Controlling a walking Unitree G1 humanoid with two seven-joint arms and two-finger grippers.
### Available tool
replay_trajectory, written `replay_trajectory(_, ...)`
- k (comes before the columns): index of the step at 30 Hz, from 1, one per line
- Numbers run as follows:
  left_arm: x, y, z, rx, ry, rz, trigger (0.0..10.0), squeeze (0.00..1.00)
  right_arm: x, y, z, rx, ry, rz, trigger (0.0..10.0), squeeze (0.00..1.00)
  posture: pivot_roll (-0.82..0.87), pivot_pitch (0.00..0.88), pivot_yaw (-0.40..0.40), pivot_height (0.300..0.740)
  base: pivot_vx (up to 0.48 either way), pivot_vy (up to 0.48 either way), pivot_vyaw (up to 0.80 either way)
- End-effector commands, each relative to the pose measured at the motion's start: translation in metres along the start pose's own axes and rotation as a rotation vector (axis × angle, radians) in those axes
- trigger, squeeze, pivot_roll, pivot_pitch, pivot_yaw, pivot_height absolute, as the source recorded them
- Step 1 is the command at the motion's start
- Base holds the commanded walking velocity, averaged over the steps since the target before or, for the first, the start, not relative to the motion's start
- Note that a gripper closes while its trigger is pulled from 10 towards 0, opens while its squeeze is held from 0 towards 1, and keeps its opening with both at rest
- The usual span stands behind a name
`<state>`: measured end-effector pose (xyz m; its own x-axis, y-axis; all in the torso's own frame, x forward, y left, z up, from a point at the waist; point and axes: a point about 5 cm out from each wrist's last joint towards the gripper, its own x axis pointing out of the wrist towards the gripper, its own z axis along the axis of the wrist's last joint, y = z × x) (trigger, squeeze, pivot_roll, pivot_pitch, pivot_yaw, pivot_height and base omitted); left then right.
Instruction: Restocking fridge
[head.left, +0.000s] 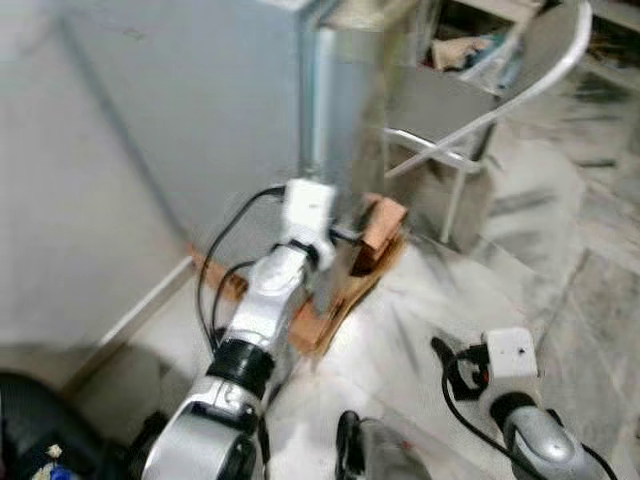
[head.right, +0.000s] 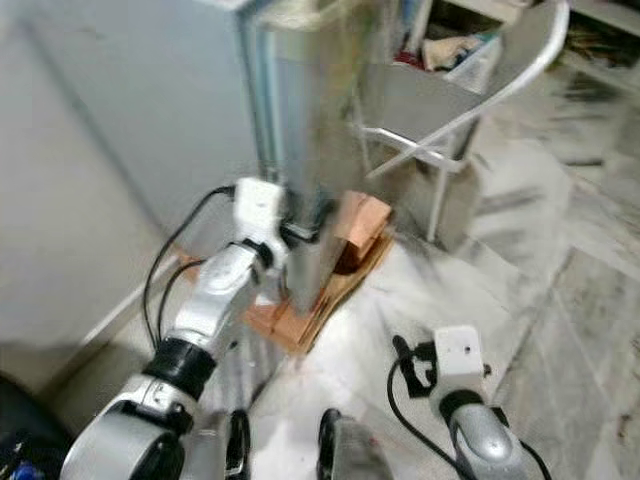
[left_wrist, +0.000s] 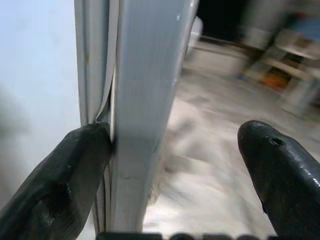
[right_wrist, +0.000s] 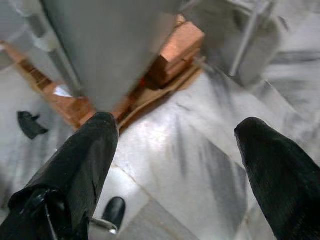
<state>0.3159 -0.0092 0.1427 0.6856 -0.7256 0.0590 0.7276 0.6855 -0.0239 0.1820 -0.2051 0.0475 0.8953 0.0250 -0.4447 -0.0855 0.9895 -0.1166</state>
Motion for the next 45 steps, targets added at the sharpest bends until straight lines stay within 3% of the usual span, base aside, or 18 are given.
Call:
replay_trajectory(1,0.027,-0.077,0.090,0.017,-0.361,-0.319,10.0,0.00,0.000,-0.005,-0.012,0.000,0.037,-0.006,10.0,0.00,-0.08,0.139,-0.034,0.740,0.000,0.000,0.00)
replay_trajectory(3,0.028,-0.078,0.085,-0.017,-0.342,-0.314,10.0,0.00,0.002,-0.006,-0.018,0.002,0.050,-0.003,10.0,0.00,-0.08,0.139,-0.030,0.740,0.000,0.000,0.00)
replay_trajectory(5,0.027,-0.074,0.080,0.008,-0.324,-0.284,10.0,0.00,0.003,-0.007,-0.023,0.003,0.056,-0.002,10.0,0.00,-0.08,0.139,-0.029,0.740,0.000,0.000,0.00)
replay_trajectory(7,0.024,-0.061,0.071,-0.014,-0.285,-0.225,10.0,0.00,0.006,-0.008,-0.027,0.011,0.058,-0.002,10.0,0.00,-0.08,0.143,-0.024,0.740,0.000,0.000,0.00)
replay_trajectory(8,0.019,-0.047,0.064,-0.031,-0.261,-0.168,10.0,0.00,0.008,-0.008,-0.031,0.017,0.059,-0.004,10.0,0.00,-0.08,0.149,-0.022,0.740,0.000,0.000,0.00)
replay_trajectory(11,0.010,-0.031,0.058,-0.020,-0.247,-0.123,10.0,0.00,0.011,-0.009,-0.036,0.027,0.057,-0.007,10.0,0.00,-0.07,0.152,-0.022,0.740,0.000,0.000,0.00)
replay_trajectory(16,-0.015,0.009,0.043,0.043,-0.202,0.049,10.0,0.00,0.025,-0.007,-0.042,0.010,0.004,-0.010,10.0,0.00,-0.05,0.155,-0.018,0.740,0.000,0.000,0.00)
replay_trajectory(17,-0.027,0.023,0.036,0.028,-0.184,0.115,10.0,0.00,0.029,-0.007,-0.042,0.015,-0.016,-0.011,10.0,0.00,-0.05,0.157,-0.018,0.740,0.000,0.000,0.00)
replay_trajectory(19,-0.042,0.034,0.028,0.055,-0.162,0.162,10.0,0.00,0.034,-0.007,-0.044,0.029,-0.029,-0.019,10.0,0.00,-0.05,0.156,-0.017,0.740,0.000,-0.379,0.00)
replay_trajectory(24,-0.074,0.044,0.006,0.066,-0.081,0.249,10.0,0.00,0.039,-0.015,-0.045,0.041,-0.031,-0.022,10.0,0.00,-0.03,0.159,-0.021,0.740,0.000,-0.432,-0.48)
replay_trajectory(26,-0.086,0.045,-0.001,0.056,-0.054,0.284,10.0,0.00,0.037,-0.018,-0.035,0.019,-0.081,-0.011,10.0,0.00,-0.02,0.160,-0.023,0.740,0.000,-0.424,-0.80)
replay_trajectory(32,-0.107,0.041,-0.019,0.100,0.016,0.287,10.0,0.00,0.032,-0.011,-0.014,-0.018,-0.154,0.012,10.0,0.00,-0.01,0.157,-0.032,0.740,0.185,-0.399,-0.61)
replay_trajectory(38,-0.109,0.043,-0.026,0.109,0.060,0.307,10.0,0.00,0.029,-0.003,-0.001,-0.026,-0.181,0.021,10.0,0.00,-0.02,0.153,-0.032,0.740,0.332,-0.339,-0.08)
replay_trajectory(45,-0.088,0.048,-0.025,0.122,0.061,0.314,10.0,0.00,0.020,0.007,0.016,-0.036,-0.209,0.022,10.0,0.00,-0.03,0.147,-0.029,0.740,0.450,0.000,0.00)
